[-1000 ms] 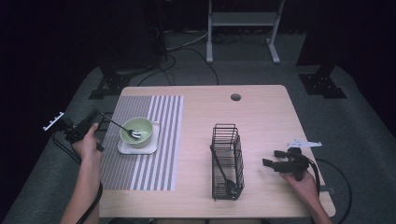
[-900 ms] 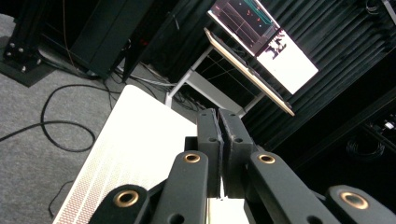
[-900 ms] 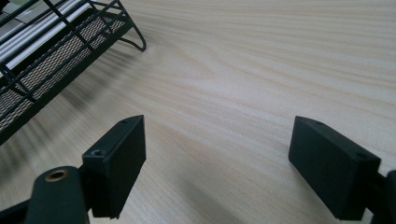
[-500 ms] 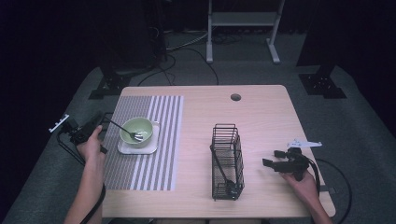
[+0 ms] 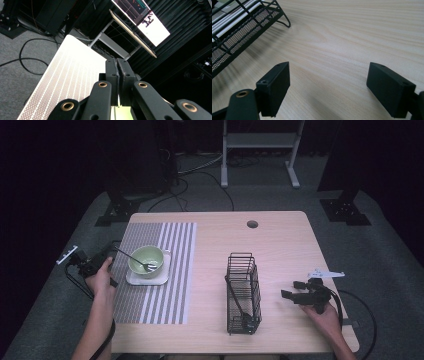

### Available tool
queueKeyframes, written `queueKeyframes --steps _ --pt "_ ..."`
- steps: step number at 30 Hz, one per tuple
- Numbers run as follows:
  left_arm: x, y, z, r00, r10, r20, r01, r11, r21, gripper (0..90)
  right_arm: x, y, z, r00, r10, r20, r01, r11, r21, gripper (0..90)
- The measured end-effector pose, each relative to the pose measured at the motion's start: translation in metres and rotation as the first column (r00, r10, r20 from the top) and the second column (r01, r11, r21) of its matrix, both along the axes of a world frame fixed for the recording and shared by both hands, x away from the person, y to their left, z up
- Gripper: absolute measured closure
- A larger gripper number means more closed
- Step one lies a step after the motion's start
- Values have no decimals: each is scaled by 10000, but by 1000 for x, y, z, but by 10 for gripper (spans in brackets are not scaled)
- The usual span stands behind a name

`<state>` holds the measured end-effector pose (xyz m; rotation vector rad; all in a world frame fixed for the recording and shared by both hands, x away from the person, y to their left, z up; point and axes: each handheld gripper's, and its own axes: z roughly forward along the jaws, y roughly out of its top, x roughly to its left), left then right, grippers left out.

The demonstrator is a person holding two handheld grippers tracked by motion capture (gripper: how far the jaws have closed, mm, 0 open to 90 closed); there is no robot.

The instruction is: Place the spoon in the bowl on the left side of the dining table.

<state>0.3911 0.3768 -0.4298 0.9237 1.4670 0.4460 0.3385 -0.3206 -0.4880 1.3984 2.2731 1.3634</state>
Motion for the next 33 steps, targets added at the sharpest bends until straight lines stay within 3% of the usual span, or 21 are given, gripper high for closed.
queueKeyframes --steps 17,23,33 --pt "0 -2 -3 9999 -78 -80 78 9999 66 881 0 0 0 10000 3 16 -3 10000 -38 177" --pt "-1 0 -6 9998 -107 -169 109 9999 107 831 0 0 0 10000 13 -10 -13 10000 46 177" --pt "-5 0 -7 9995 -211 -239 225 9980 595 723 0 0 0 10000 -7 13 7 10000 -43 178"
